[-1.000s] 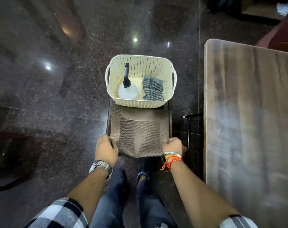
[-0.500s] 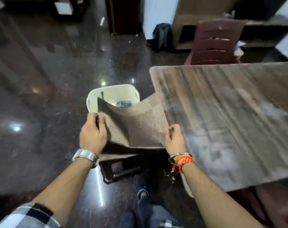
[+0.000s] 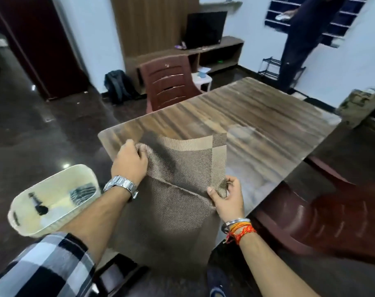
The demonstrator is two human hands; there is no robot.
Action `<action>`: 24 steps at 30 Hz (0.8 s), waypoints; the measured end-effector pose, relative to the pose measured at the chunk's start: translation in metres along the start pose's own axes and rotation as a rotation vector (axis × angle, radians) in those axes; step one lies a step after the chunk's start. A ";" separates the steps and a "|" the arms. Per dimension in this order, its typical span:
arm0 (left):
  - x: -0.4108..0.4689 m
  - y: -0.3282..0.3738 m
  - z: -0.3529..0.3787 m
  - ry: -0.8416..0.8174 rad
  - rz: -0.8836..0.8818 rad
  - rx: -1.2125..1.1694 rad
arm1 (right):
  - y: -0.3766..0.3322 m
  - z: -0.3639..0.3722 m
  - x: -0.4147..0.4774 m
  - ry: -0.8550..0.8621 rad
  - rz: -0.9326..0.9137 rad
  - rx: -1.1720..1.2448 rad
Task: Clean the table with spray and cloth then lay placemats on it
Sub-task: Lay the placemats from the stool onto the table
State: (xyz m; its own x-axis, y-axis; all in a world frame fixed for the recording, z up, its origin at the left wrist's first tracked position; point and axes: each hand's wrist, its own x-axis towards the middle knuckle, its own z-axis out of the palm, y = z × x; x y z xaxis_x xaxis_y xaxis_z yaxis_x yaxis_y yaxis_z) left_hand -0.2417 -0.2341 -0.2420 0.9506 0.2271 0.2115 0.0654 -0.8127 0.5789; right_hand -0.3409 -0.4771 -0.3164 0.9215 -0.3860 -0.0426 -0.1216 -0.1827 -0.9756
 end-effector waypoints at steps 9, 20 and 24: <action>0.039 0.115 0.206 -0.367 0.224 0.265 | 0.067 -0.095 0.150 0.350 0.172 -0.343; 0.017 0.173 0.369 -0.821 0.333 0.503 | 0.135 -0.077 0.239 0.054 0.034 -1.022; 0.035 0.192 0.393 -0.829 0.436 0.487 | 0.139 -0.084 0.262 0.152 0.149 -0.958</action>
State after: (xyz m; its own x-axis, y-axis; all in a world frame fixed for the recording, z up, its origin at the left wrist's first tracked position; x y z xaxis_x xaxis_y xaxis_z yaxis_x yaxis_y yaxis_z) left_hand -0.0767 -0.5929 -0.4335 0.8192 -0.4245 -0.3858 -0.3915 -0.9053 0.1647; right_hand -0.1476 -0.6798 -0.4454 0.8234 -0.5646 -0.0570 -0.5423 -0.7533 -0.3721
